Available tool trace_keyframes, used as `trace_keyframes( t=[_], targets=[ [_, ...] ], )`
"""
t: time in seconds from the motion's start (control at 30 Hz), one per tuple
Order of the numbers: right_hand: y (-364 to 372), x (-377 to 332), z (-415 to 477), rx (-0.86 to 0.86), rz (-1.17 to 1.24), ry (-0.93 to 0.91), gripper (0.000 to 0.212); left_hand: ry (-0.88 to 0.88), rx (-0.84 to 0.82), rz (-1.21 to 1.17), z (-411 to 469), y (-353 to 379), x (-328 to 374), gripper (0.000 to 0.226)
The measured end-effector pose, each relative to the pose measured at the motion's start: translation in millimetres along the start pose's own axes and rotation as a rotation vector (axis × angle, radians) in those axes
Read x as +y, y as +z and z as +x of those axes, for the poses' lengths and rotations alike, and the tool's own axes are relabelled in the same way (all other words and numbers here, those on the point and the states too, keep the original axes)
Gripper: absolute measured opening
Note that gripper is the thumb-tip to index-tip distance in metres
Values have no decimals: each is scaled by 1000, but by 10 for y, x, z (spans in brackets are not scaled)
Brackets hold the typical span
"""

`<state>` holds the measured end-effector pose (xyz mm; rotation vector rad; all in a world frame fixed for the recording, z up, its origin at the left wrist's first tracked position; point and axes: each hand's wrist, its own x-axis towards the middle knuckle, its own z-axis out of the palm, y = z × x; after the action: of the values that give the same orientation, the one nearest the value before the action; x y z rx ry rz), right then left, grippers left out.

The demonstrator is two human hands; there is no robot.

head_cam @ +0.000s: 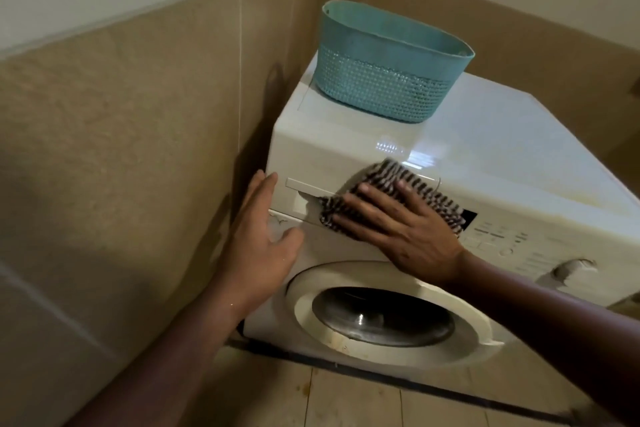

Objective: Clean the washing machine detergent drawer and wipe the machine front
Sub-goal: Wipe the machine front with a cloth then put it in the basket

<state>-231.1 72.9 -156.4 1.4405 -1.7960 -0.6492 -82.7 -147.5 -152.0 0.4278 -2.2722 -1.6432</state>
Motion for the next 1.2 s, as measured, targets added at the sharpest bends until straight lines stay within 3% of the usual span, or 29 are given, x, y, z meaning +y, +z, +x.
trace_keyframes(
  t=[0.1,0.27,0.3,0.37,0.47,0.53,0.63,0.73,1.03,1.2],
  targets=[
    [-153,52,325,47,71,148,65,-16,28,-43,35,14,64,84],
    [-341,-18,1605,5,235,426,52,-18,112,-103,92,-39,123,82],
    [-354,-33,1813,-24,234,435,49,-13,142,-109,102,-51,122,81],
    [-301,-200,2007,-121,146,286,39,-10,186,-111,107,-76,122,78],
    [-116,-532,1747,-155,41,1,41,23,164,-93,85,-82,119,78],
    [23,-644,1376,-61,81,-38,51,62,106,-38,63,-60,94,81],
    [151,-623,674,-44,130,6,60,161,-20,175,-21,23,28,79],
    [80,-494,35,-162,199,95,64,159,-52,241,-97,53,-76,86],
    [42,-846,517,-176,341,289,73,-13,88,228,20,7,-191,83],
    [-69,-625,-109,-212,283,300,74,-171,-39,-42,52,-79,-237,82]
  ],
)
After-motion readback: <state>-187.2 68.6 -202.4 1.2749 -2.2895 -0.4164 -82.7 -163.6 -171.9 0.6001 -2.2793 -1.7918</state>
